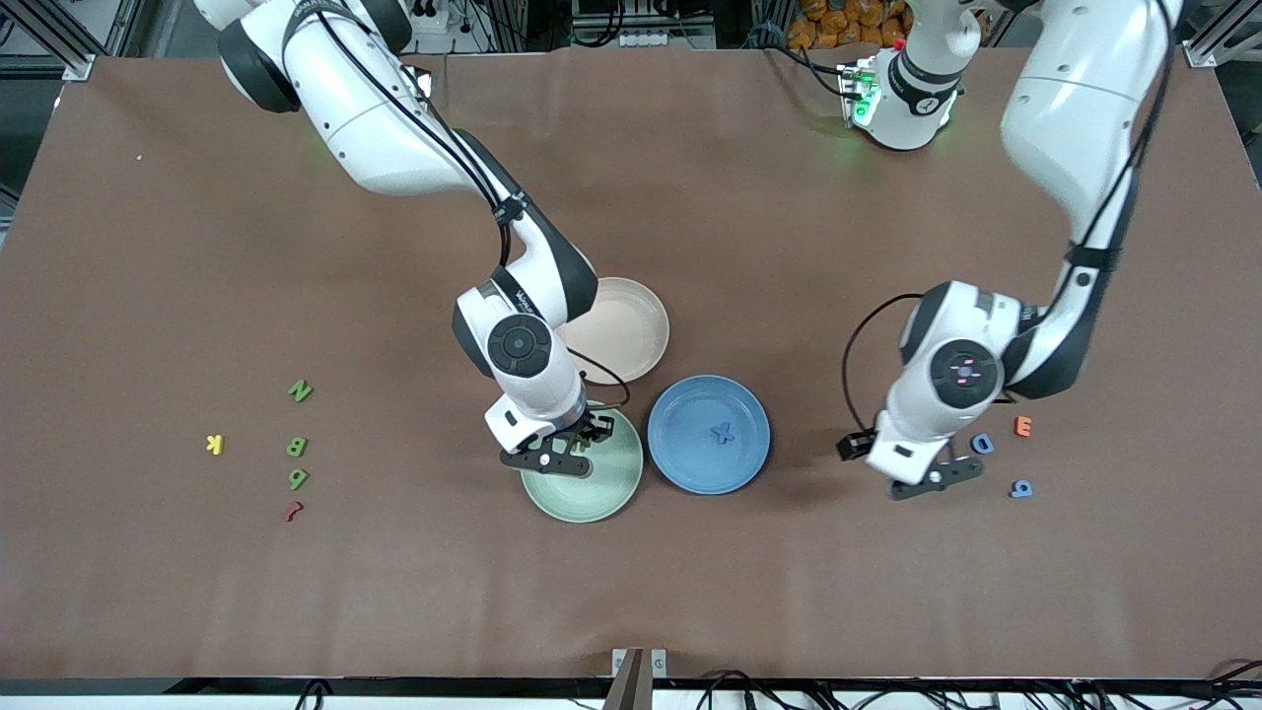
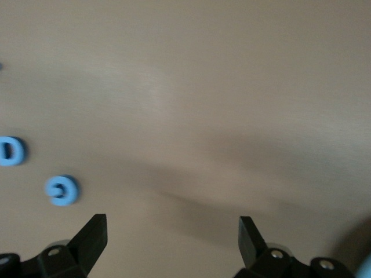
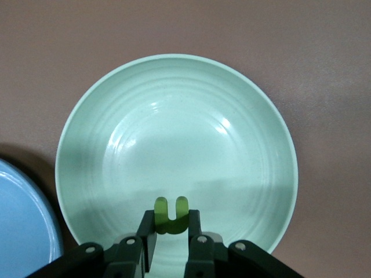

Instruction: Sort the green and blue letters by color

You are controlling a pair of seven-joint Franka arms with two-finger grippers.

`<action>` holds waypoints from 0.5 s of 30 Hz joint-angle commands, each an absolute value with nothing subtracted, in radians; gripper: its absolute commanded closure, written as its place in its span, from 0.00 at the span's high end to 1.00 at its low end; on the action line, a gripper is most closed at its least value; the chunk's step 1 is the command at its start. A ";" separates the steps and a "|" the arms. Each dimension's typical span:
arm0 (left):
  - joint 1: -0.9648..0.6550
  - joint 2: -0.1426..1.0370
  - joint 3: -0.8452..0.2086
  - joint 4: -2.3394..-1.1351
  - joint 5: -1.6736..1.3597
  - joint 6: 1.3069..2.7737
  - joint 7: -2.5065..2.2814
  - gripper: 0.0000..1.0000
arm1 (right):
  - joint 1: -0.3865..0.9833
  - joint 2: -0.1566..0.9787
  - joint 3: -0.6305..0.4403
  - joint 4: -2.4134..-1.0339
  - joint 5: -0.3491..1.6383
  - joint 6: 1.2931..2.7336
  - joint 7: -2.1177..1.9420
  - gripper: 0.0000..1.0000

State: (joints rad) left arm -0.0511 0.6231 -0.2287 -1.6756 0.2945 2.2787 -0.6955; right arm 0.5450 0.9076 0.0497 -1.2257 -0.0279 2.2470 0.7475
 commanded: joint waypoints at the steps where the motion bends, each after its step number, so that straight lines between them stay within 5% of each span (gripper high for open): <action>1: 0.029 0.503 -0.256 -1.893 0.321 2.434 -0.669 1.00 | 0.543 0.925 0.046 -1.209 -0.046 2.253 0.773 0.47; 7: 0.083 0.472 -0.255 -1.990 0.322 2.537 -0.598 1.00 | 0.540 0.925 0.046 -1.209 -0.045 2.253 0.775 0.75; 10: 0.103 0.483 -0.253 -1.991 0.324 2.540 -0.549 1.00 | 0.538 0.922 0.046 -1.207 -0.044 2.250 0.773 1.00; 15: 0.159 0.499 -0.255 -2.000 0.344 2.540 -0.497 1.00 | 0.517 0.885 0.048 -1.206 -0.029 2.235 0.765 1.00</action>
State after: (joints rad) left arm 0.0977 0.5163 -0.2395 -1.9616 0.2986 2.5235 -0.5404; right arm 0.5419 0.9148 0.0411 -1.2192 -0.0279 2.2518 0.7525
